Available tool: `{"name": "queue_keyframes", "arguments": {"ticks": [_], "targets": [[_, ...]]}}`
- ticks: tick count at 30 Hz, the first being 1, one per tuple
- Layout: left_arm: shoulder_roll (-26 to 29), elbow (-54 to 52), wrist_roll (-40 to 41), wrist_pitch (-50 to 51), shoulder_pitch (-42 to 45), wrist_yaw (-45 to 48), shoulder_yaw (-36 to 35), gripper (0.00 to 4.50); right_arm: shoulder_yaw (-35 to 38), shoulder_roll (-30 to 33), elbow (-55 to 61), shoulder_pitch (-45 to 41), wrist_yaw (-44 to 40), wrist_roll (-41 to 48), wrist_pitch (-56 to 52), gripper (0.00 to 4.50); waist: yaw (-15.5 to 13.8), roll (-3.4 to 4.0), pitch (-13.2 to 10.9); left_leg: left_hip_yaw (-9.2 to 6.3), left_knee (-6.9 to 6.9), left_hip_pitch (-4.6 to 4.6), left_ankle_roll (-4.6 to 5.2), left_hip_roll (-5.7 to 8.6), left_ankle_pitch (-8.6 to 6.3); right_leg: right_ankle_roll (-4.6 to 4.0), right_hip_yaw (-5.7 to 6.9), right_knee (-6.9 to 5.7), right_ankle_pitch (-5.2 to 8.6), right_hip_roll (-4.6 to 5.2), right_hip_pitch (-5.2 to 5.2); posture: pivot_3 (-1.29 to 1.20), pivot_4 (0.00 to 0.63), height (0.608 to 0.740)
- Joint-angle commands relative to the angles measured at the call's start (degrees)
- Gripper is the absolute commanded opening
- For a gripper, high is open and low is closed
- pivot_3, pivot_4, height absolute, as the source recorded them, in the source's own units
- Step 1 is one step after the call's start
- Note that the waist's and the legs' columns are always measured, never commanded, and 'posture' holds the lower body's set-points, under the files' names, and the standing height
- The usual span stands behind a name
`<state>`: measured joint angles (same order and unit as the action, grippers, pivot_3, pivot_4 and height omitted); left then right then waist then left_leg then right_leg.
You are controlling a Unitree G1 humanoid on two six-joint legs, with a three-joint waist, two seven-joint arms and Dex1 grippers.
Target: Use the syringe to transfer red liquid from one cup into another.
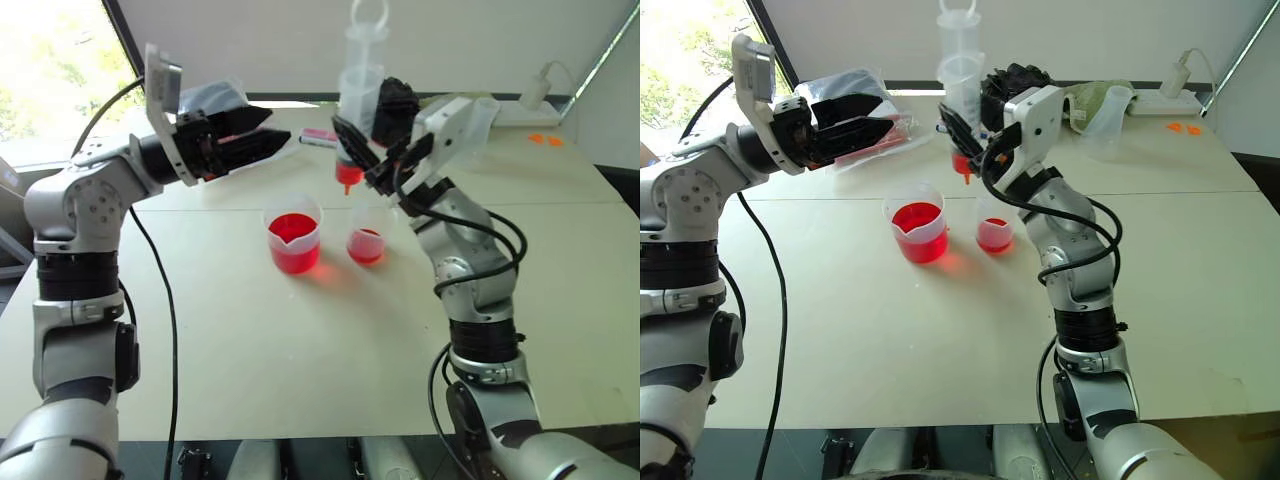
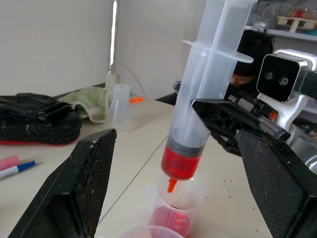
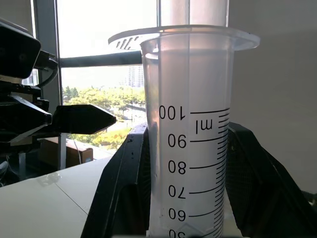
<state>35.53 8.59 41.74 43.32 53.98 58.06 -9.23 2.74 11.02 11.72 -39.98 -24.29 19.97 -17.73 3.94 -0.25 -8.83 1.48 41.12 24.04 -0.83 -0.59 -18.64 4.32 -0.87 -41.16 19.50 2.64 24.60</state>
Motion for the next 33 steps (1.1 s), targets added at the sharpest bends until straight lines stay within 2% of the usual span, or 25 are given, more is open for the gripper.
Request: {"name": "queue_keyframes", "arguments": {"ticks": [1,5,11,18,33], "targets": [[-0.16,0.36,-0.54,-1.55,2.26,1.31,0.25,4.02,2.72,1.99,3.53,-0.78,0.98,1.47,-0.9,1.4,0.02,0.0,0.0,0.0,0.0,0.0,0.0,0.0,0.0,0.0,0.0,0.0,0.0,0.0,0.0,0.0,0.15,0.711],[-0.77,1.65,-1.05,-2.04,3.43,2.21,0.89,4.02,3.76,3.98,2.74,1.95,0.87,0.93,-0.21,1.4,-0.01,0.0,0.0,0.02,-0.01,0.0,0.0,0.0,0.0,0.0,-0.01,0.0,0.0,0.0,0.0,0.0,0.15,0.711],[-3.81,3.14,-0.29,-1.19,7.08,1.75,1.15,4.02,2.47,3.12,1.04,6.18,0.77,-0.14,2.41,1.4,-0.36,0.0,0.0,0.04,0.01,0.02,0.01,0.01,0.0,0.0,-0.03,0.02,0.0,0.01,0.0,0.0,0.15,0.711],[-6.28,6.61,-2.21,-2.49,11.63,4.08,3.33,4.02,1.8,2.55,1.07,7.26,1.37,-0.43,3.32,1.4,-0.14,0.0,0.0,0.05,0.0,0.01,0.0,0.0,0.0,0.0,-0.03,0.02,0.0,0.0,0.0,0.0,0.15,0.711],[-17.48,35.86,-11.09,-14.05,31.67,12.42,6.34,4.02,-0.27,0.89,2.41,8.75,2.55,-1.43,4.22,1.4,-0.91,0.0,0.0,0.11,0.01,0.01,0.01,0.02,0.0,0.0,-0.05,0.07,0.0,-0.01,0.0,0.0,0.15,0.711]]}}
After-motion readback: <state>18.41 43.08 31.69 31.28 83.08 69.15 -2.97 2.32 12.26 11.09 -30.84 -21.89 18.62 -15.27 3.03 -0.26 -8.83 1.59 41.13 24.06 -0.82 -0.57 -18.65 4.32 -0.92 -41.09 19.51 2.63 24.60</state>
